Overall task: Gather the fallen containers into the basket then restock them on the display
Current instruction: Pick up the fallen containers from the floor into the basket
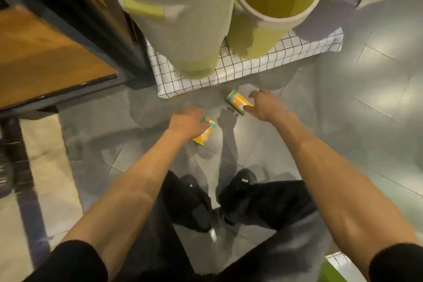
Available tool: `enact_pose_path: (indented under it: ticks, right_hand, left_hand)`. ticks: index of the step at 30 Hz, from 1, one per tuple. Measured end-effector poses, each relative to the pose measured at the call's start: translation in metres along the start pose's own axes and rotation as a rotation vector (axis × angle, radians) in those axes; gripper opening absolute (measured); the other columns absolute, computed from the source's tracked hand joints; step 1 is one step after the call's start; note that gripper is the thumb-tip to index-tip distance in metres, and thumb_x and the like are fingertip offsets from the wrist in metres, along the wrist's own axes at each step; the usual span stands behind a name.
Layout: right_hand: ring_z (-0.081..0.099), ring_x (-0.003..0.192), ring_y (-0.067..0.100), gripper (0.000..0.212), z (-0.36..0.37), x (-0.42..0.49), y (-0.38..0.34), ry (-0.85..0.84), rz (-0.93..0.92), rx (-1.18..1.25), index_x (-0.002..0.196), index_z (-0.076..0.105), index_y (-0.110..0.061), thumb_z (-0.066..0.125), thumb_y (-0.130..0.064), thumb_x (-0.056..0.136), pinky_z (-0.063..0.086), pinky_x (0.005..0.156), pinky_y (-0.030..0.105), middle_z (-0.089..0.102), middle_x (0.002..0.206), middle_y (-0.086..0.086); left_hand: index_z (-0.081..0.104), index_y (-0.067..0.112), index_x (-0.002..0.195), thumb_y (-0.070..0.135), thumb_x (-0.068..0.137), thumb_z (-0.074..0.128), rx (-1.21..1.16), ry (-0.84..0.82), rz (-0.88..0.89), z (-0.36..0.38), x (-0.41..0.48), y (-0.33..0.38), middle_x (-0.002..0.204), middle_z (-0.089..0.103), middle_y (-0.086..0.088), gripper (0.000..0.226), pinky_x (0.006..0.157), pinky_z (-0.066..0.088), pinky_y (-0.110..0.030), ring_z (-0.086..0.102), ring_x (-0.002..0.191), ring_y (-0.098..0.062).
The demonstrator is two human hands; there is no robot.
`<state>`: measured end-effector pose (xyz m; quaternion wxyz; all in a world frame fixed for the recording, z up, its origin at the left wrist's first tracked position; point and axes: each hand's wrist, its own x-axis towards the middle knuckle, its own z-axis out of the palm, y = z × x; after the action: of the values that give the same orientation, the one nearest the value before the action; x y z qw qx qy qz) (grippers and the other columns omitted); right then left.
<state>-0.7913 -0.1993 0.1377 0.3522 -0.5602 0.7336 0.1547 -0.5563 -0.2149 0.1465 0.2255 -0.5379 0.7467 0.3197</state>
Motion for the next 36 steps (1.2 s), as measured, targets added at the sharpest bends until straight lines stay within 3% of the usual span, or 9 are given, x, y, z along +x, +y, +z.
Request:
enact_pose_path:
  ticks: [6, 16, 24, 28, 32, 36]
  right_hand:
    - [0.041, 0.129, 0.037, 0.058, 0.079, 0.104, 0.017, 0.025, -0.006, -0.028, 0.139, 0.046, -0.012, 0.056, -0.046, 0.093, 0.039, 0.104, 0.045, 0.045, 0.139, 0.018]
    - [0.045, 0.126, 0.038, 0.059, 0.159, 0.233, 0.043, 0.121, -0.025, -0.055, 0.139, 0.044, -0.006, 0.056, -0.041, 0.093, 0.042, 0.100, 0.045, 0.045, 0.137, 0.020]
    - [0.044, 0.124, 0.039, 0.058, 0.188, 0.287, 0.051, 0.179, -0.017, -0.008, 0.136, 0.042, -0.004, 0.058, -0.037, 0.091, 0.042, 0.098, 0.049, 0.045, 0.137, 0.019]
    - [0.046, 0.123, 0.039, 0.075, 0.197, 0.300, 0.054, 0.153, 0.002, 0.058, 0.138, 0.038, -0.004, 0.065, -0.050, 0.085, 0.044, 0.099, 0.050, 0.046, 0.134, 0.018]
    - [0.049, 0.122, 0.035, 0.090, 0.204, 0.309, 0.058, 0.141, 0.020, 0.143, 0.141, 0.036, -0.004, 0.071, -0.058, 0.078, 0.043, 0.097, 0.043, 0.047, 0.135, 0.017]
    - [0.053, 0.114, 0.030, 0.086, 0.207, 0.308, 0.059, 0.165, 0.018, 0.159, 0.136, 0.042, -0.004, 0.073, -0.058, 0.076, 0.040, 0.083, 0.033, 0.052, 0.128, 0.015]
  left_hand:
    - [0.060, 0.013, 0.111, 0.038, 0.092, 0.056, -0.057, 0.056, 0.033, 0.089, 0.094, -0.035, 0.118, 0.061, -0.011, 0.031, 0.088, 0.049, -0.040, 0.056, 0.111, -0.034]
    - [0.053, 0.018, 0.128, 0.056, 0.091, 0.052, -0.068, 0.072, -0.068, 0.219, 0.212, -0.065, 0.130, 0.059, -0.011, 0.053, 0.090, 0.045, -0.040, 0.055, 0.120, -0.033]
    - [0.047, 0.012, 0.131, 0.060, 0.085, 0.060, -0.171, 0.126, -0.105, 0.253, 0.245, -0.064, 0.131, 0.056, -0.013, 0.067, 0.088, 0.045, -0.041, 0.053, 0.120, -0.035]
    - [0.049, 0.010, 0.130, 0.061, 0.081, 0.065, -0.188, 0.183, -0.119, 0.261, 0.251, -0.062, 0.126, 0.059, -0.014, 0.073, 0.088, 0.045, -0.040, 0.055, 0.116, -0.035]
    - [0.055, 0.009, 0.113, 0.066, 0.073, 0.071, -0.295, 0.142, -0.163, 0.267, 0.257, -0.067, 0.111, 0.064, -0.013, 0.072, 0.079, 0.048, -0.038, 0.060, 0.100, -0.032]
    - [0.056, 0.012, 0.107, 0.066, 0.067, 0.076, -0.403, 0.118, -0.216, 0.267, 0.258, -0.072, 0.103, 0.063, -0.008, 0.070, 0.074, 0.050, -0.035, 0.060, 0.093, -0.027]
